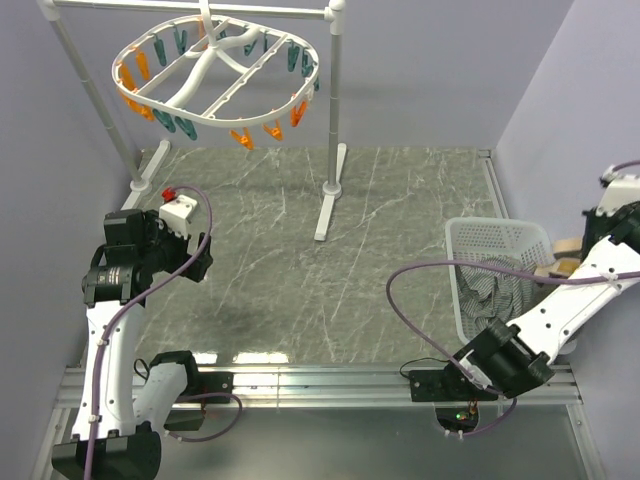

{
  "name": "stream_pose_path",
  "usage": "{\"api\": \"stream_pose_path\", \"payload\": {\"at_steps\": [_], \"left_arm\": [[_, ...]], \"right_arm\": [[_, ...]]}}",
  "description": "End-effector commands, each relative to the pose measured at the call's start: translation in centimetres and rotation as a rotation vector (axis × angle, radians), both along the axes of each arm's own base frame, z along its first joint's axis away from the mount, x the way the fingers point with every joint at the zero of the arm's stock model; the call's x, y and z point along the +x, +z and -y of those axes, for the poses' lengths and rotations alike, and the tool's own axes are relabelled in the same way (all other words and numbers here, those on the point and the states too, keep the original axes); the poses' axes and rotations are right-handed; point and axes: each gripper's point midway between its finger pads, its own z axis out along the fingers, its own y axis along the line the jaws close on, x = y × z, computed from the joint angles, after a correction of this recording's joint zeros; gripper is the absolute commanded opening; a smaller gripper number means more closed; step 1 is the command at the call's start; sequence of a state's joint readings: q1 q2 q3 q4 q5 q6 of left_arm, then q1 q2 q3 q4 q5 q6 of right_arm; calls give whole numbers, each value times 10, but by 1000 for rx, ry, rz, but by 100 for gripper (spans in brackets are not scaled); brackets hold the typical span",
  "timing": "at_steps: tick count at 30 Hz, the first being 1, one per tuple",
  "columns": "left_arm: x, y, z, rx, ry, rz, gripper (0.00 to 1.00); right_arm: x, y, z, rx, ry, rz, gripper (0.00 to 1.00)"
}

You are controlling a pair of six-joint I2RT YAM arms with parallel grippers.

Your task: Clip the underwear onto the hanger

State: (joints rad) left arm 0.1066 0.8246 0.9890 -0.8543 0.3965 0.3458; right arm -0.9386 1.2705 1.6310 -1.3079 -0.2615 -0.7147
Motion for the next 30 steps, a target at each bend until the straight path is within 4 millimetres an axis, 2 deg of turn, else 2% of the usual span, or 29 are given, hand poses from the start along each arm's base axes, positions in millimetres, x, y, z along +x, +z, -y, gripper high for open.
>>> {"api": "stream_pose_path", "payload": {"at_steps": [1,2,7,11,15,16,17,19,20,22,23,24,25,27,28,30], "left_arm": [[8,24,6,-18,-28,67,99],[8,26,7,-19,-32,70,99],[10,27,8,-29,-35,74,99],[12,31,11,-50,-36,72,99],[13,35,14,-69,-45,70,99],[13,35,14,-71,-46,70,99],[13,37,15,-73,-48,74,99],[13,39,17,-80,-58,81,99],[12,39,18,-83,-63,80,99],[9,41,22,-89,-93,86,99],[7,40,23,-83,-108,88,99],[4,41,26,-83,-125,93,99],[1,43,30,-91,-151,101,99],[-3,41,32,-83,-180,112,99],[-5,41,33,-80,-191,117,99],[-10,39,36,-70,-227,123,99]], "right_arm": [[-1,44,-30,12,37,98,0],[0,60,-32,-33,46,131,0],[8,88,-54,-75,135,237,0],[18,124,-81,-103,239,374,0],[29,157,-126,-87,410,526,0],[29,166,-143,-61,447,579,0],[34,175,-149,-65,477,619,0],[35,186,-181,3,552,697,0],[42,187,-185,23,580,726,0],[40,187,-215,133,645,771,0],[52,174,-219,191,669,769,0],[55,166,-233,278,693,762,0],[60,138,-239,354,688,718,0],[73,124,-244,397,672,729,0],[76,96,-256,459,688,679,0],[87,84,-263,483,678,699,0]]}}
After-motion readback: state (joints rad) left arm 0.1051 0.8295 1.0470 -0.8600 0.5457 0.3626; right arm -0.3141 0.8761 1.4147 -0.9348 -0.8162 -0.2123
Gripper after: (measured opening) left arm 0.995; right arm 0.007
